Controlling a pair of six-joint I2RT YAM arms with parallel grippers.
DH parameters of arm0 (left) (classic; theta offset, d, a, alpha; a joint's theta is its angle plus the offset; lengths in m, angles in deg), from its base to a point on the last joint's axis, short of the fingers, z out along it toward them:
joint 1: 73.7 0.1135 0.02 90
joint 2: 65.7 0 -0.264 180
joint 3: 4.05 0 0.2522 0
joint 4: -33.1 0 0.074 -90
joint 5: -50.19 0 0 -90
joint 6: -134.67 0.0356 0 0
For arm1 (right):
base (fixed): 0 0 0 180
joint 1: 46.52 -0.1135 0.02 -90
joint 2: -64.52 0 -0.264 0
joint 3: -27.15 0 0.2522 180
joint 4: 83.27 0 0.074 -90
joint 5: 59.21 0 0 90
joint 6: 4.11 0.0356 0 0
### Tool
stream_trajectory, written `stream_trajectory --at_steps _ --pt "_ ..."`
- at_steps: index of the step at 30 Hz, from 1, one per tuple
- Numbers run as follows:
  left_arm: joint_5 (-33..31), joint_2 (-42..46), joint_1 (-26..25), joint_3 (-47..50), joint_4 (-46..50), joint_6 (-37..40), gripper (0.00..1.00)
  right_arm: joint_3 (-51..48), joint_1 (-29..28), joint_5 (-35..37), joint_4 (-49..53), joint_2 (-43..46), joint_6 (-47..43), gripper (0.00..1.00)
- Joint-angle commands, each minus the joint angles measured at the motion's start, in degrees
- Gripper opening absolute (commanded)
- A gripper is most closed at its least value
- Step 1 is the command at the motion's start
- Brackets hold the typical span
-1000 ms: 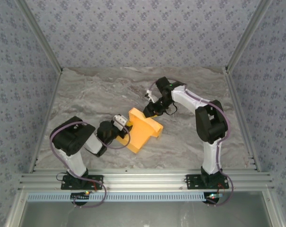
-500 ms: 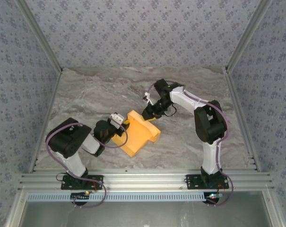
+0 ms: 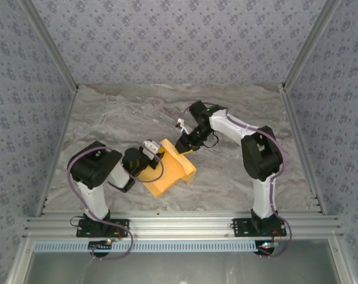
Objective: Fold the paper box
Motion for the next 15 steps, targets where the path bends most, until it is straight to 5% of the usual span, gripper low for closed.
stream_trajectory --at_steps 1,9,15 --pt "0.7 -1.1 -0.2 -1.3 -1.8 0.0 0.21 -0.3 -0.5 0.4 1.8 -1.0 -0.8 0.38" --pt "4.6 -2.1 -0.2 -1.4 -1.8 1.6 0.04 -0.3 -1.0 2.7 1.7 -0.8 -0.1 0.37" --pt "6.9 -2.8 -1.0 -2.0 -1.7 1.8 0.02 -0.4 -1.1 3.8 -1.3 -0.5 2.8 0.39"
